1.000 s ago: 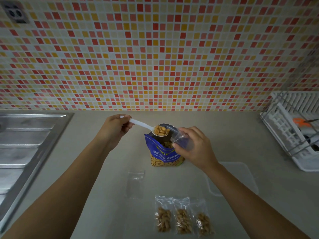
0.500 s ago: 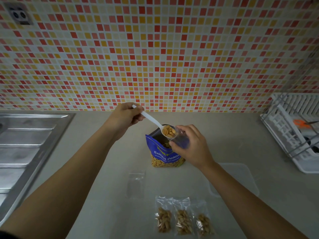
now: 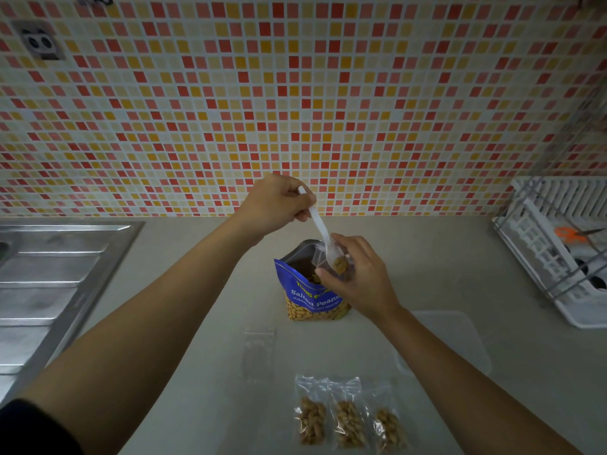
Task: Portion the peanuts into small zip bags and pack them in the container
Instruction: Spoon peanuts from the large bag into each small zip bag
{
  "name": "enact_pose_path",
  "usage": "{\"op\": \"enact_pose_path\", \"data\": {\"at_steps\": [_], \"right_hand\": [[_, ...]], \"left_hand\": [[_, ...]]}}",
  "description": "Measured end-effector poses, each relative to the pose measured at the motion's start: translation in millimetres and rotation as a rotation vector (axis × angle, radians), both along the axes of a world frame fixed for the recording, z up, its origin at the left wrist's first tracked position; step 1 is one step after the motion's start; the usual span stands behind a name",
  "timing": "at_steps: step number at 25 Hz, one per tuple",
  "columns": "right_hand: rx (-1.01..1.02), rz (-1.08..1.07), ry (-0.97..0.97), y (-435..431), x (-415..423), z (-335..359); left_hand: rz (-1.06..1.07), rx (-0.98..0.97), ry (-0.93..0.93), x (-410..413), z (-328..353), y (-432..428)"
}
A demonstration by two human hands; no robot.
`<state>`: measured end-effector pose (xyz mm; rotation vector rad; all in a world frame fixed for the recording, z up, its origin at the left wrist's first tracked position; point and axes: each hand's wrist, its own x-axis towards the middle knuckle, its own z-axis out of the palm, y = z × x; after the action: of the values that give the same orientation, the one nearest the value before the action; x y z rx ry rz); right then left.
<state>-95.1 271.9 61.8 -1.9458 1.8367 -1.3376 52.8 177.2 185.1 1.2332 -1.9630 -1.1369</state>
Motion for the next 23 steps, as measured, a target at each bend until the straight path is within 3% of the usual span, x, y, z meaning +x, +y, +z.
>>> {"op": "enact_pose_path", "data": {"at_steps": [10,19,21,23], "right_hand": [[-0.055,-0.075,-0.009,-1.4,1.1,-8.9],[-0.017,-0.055,-0.313,3.8,-11.2,0.6],[0.001,-0.076,-0.424,5.8,-17.7,4.2],[0.026,-0.082,-0.493,8.0,-24.9,7.1]], "left_hand": [[0.008,-0.066,-0.064,-1.4,1.5,6.1],[0.265,-0.041,0.193,34.3,16.9,-12.1],[0.211,-0.050,0.099,29.9,-4.2,-11.0],[0.026,-0.190,-0.199,19.2,-36.4,-6.2]]}}
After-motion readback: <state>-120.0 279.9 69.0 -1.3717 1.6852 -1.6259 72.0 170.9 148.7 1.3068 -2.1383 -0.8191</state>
